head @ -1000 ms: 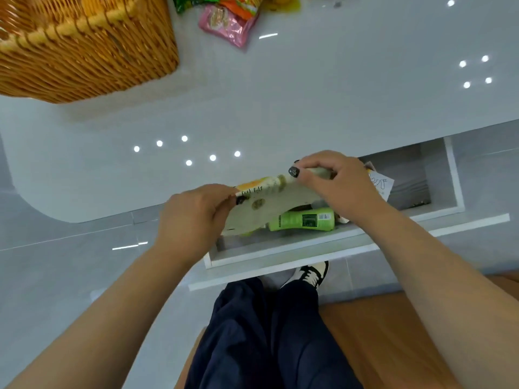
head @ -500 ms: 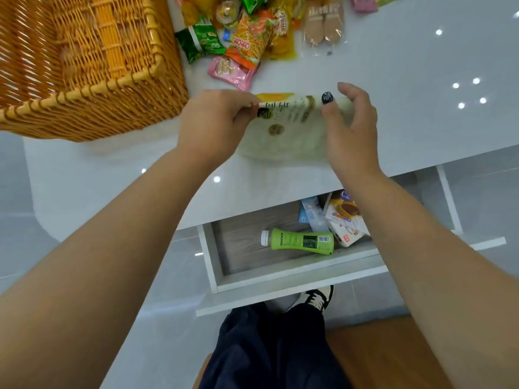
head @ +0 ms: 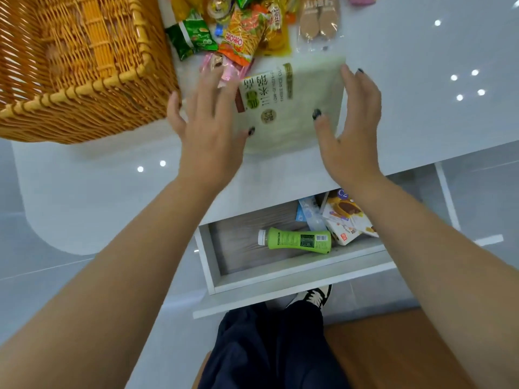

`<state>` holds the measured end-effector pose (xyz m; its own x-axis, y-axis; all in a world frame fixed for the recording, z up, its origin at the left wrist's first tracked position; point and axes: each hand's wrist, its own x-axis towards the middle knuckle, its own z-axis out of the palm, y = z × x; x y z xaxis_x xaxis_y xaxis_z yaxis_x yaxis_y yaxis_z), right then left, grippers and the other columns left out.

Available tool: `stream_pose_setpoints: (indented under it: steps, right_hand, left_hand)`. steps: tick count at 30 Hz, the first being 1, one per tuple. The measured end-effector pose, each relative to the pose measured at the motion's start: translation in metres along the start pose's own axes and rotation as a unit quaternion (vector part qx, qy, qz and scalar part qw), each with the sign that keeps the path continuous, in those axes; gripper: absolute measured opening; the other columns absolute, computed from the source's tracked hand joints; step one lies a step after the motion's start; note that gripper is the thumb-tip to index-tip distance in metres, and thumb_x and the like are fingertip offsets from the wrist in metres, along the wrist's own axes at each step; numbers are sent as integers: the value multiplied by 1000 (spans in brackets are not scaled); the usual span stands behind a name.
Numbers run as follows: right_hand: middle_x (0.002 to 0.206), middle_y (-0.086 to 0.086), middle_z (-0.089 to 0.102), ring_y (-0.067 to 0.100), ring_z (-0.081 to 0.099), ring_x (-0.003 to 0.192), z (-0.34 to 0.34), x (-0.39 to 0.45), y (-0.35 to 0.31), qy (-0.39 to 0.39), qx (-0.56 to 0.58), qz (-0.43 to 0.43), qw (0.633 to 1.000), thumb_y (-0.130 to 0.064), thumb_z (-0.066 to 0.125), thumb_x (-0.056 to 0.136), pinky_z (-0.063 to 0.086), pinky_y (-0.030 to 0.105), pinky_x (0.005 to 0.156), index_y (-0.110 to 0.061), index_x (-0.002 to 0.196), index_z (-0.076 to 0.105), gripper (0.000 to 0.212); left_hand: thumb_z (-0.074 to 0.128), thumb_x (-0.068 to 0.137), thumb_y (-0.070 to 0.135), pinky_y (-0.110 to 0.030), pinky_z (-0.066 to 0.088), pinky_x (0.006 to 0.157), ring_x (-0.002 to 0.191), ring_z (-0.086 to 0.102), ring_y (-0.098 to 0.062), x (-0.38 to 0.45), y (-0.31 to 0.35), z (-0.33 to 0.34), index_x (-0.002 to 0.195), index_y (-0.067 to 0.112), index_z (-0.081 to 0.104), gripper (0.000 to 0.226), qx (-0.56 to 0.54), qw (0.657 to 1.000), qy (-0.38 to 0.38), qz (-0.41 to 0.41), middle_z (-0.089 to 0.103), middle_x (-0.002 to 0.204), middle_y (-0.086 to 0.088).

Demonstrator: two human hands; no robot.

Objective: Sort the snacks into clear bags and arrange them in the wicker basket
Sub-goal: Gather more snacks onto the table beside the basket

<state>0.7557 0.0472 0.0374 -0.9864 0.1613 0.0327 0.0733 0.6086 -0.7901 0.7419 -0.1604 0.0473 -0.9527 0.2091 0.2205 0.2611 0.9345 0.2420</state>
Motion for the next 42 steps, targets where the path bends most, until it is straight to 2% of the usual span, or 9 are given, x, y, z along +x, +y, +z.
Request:
stream_pose_setpoints:
  steps: [6,11,14,18,22,27,34,37,42]
  right_hand:
    - [147,16,23,37,31,136,-15,-81,63,-80,-149,-143,975,-13,51,89,36,54,106,-1,138,42,51]
    - [129,15,44,28,45,121,-22,-124,99,-130,-136,-90,978,-14,48,87,42,45,102,-2,122,52,37]
    - [112,17,55,27,50,106,-17,-132,119,-149,-168,-53,973,-3,56,84,47,38,91,0,110,60,26]
    - [130,22,46,40,42,119,-13,-113,154,-206,-255,104,939,-9,81,66,40,48,96,-3,128,48,71]
    - [144,17,33,38,31,133,-13,-83,176,-290,-328,241,866,-37,87,61,27,51,109,-14,146,26,107]
    - [138,14,42,35,39,127,-10,-66,175,-371,-367,221,824,-47,85,60,32,44,103,-20,138,41,93]
    - [151,18,13,39,19,140,1,-74,181,-328,-258,285,863,-38,93,53,26,49,115,-11,151,6,134]
    - [158,15,-5,38,3,145,3,-71,192,-344,-259,312,847,-41,92,54,17,52,117,-15,152,-10,144]
    - [147,12,30,37,32,134,-11,-62,207,-371,-276,348,816,-58,91,40,35,51,108,-27,151,6,143]
  left_hand:
    - [68,81,19,-61,12,111,147,14,-37,-77,21,28,150,15,24,82,69,992,-51,92,22,157,-27]
    - [64,74,-2,-56,14,111,143,24,-38,-111,21,47,143,10,37,75,5,991,-71,116,27,153,-26]
    - [64,68,-10,-53,26,107,133,35,-36,-134,28,62,140,8,40,78,-89,965,-157,189,30,149,-21]
    - [68,78,1,-47,43,102,128,42,-34,-156,48,88,148,7,33,78,-105,897,-355,242,34,151,-18]
    - [54,87,8,-43,25,113,137,29,-31,-162,63,124,153,17,17,76,-6,856,-504,112,22,156,-10]
    - [58,87,12,-57,15,117,138,29,-32,-167,73,140,150,13,23,72,87,800,-593,-8,32,147,-13]
    - [56,89,14,-41,32,110,135,35,-29,-177,67,141,149,14,25,67,36,804,-592,-39,32,149,-10]
    - [59,93,22,-42,29,113,137,34,-29,-176,63,147,150,12,22,68,31,802,-595,-54,33,151,-10]
    - [59,93,32,-42,36,103,128,40,-30,-171,68,156,143,11,33,60,81,788,-606,-63,40,141,-12]
